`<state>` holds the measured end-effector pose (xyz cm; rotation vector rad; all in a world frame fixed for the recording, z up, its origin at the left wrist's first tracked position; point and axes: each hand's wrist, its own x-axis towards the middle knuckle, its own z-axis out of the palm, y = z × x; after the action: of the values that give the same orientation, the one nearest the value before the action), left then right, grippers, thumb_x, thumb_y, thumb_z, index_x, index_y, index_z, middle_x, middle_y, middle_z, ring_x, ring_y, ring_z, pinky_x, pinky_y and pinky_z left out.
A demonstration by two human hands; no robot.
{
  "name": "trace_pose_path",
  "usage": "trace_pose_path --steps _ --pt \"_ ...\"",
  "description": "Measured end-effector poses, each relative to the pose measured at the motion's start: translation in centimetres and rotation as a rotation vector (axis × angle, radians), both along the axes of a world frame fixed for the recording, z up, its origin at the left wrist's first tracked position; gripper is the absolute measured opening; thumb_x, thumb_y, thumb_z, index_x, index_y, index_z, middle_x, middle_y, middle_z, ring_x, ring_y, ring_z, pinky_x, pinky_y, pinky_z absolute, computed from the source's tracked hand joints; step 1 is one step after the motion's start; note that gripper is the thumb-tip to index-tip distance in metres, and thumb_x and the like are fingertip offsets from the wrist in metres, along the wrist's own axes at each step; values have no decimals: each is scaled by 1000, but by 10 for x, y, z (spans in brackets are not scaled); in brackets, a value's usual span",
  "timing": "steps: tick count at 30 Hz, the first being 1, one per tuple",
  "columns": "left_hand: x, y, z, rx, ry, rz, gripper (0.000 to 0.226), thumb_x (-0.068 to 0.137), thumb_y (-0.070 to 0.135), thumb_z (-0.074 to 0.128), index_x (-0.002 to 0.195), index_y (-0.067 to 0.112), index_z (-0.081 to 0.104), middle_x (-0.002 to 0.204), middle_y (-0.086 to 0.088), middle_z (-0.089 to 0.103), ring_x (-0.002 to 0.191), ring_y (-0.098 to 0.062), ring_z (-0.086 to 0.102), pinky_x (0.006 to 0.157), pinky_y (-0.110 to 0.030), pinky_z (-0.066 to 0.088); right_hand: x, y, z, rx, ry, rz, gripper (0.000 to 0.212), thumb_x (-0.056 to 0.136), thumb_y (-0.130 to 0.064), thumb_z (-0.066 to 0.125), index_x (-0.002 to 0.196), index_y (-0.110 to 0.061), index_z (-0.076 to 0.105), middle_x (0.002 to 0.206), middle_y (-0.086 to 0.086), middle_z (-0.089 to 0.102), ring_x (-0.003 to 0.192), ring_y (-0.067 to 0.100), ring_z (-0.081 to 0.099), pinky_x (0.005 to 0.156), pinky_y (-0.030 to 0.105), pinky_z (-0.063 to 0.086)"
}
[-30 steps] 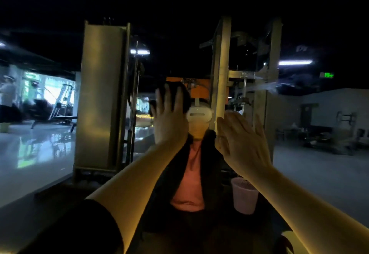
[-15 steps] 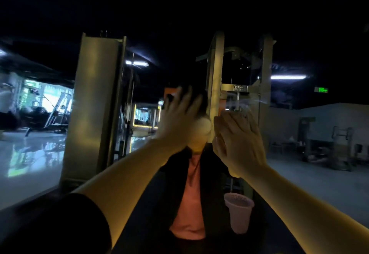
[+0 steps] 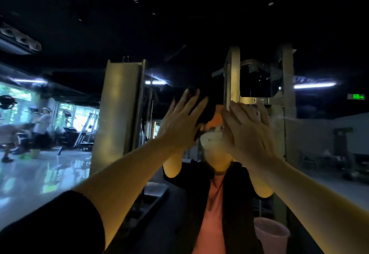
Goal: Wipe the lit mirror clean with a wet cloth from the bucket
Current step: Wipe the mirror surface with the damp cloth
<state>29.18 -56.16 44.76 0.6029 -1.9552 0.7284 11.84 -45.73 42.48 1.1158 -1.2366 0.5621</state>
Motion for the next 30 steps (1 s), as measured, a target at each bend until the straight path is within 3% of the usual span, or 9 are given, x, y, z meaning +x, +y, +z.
trace_pose_path --steps 4,6,8,12,14,18,23,28,30 --pt "66 -52 41 204 461 57 64 104 32 35 157 21 1 164 -10 -7 149 -32 -14 121 -52 -1 3 -17 11 -92 21 90 41 94 -28 48 125 -8 66 128 14 64 120 29 58 119 50 19" --pt "73 -56 56 297 570 95 62 105 31 34 157 20 2 165 -11 -4 150 -34 -6 121 -52 2 4 -24 10 -155 25 118 37 94 -27 52 119 -5 68 125 16 66 117 30 60 116 50 25" --pt "49 -37 64 220 476 85 63 104 31 36 157 22 2 165 -9 -4 150 -33 -1 121 -50 6 5 -27 9 -208 45 132 35 94 -27 54 115 -4 70 122 17 67 114 30 62 114 48 29" --pt "7 -11 60 -60 74 -5 65 104 36 36 156 24 0 164 -2 -8 150 -24 -11 123 -46 1 -2 -26 21 -227 126 163 31 93 -27 53 107 -7 72 112 12 71 103 27 66 112 51 31" --pt "23 -24 73 -32 133 7 64 104 35 38 157 22 3 165 -4 -5 151 -24 -8 122 -46 3 -4 -22 32 -203 133 140 35 93 -29 50 111 -8 71 115 10 70 106 24 64 114 50 27" --pt "57 -45 99 254 504 43 63 104 32 37 157 20 4 165 -9 -3 151 -32 -3 122 -50 7 3 -26 54 -202 107 90 44 96 -33 39 117 -9 70 122 9 68 116 23 60 118 50 21" --pt "36 -32 97 8 157 25 65 104 32 39 157 23 2 165 -2 -6 151 -27 -7 122 -47 5 8 -33 67 -247 143 112 46 98 -33 35 103 -11 75 106 6 73 103 21 67 117 46 21" --pt "40 -34 157 231 402 49 63 104 33 38 157 22 4 165 -6 -3 151 -31 -6 122 -50 4 3 -36 70 -255 182 134 44 98 -31 37 100 -10 77 106 7 75 100 20 70 116 45 25" --pt "21 -19 164 192 370 68 63 104 33 38 157 24 6 165 -4 -2 151 -29 -5 121 -49 4 5 -37 68 -264 181 148 44 98 -30 38 99 -9 77 105 7 75 101 20 70 115 43 24"
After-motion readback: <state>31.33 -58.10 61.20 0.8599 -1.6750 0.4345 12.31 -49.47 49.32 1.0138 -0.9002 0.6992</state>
